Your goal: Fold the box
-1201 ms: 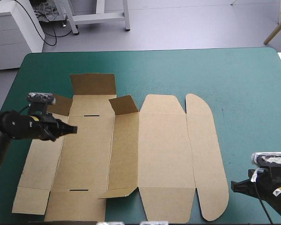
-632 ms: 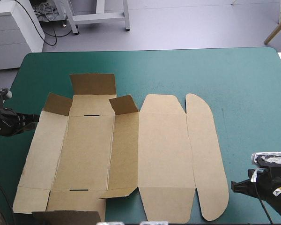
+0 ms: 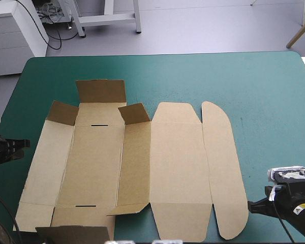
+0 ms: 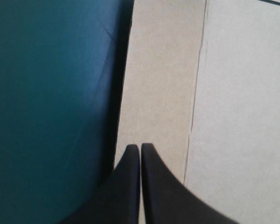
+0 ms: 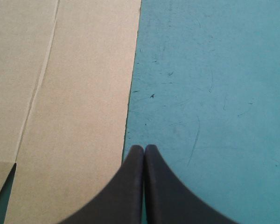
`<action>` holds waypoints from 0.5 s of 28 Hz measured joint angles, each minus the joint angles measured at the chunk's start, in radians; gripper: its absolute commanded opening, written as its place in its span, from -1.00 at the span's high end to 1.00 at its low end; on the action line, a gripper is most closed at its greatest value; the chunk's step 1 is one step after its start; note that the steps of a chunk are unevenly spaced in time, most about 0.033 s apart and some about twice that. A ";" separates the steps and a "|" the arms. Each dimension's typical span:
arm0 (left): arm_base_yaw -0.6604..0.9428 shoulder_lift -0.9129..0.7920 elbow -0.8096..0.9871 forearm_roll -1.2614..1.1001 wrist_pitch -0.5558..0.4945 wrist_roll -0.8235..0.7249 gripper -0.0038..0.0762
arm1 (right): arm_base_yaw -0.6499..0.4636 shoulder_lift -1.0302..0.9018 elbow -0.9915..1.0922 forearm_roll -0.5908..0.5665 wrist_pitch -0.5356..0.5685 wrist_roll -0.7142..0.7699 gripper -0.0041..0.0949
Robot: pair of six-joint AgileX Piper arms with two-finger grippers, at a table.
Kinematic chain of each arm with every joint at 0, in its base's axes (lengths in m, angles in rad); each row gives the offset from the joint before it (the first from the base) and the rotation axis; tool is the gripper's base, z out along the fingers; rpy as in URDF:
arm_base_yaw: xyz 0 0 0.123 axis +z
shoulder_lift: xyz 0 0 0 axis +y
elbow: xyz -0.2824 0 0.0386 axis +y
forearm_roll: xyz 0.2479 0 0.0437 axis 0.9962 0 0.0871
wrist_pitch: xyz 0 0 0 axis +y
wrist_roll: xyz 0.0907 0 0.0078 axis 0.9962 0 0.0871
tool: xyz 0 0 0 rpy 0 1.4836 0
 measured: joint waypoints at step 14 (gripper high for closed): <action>0.002 0.000 0.000 0.047 0.000 0.016 0.09 | 0.044 0.000 0.000 0.000 0.001 0.000 0.96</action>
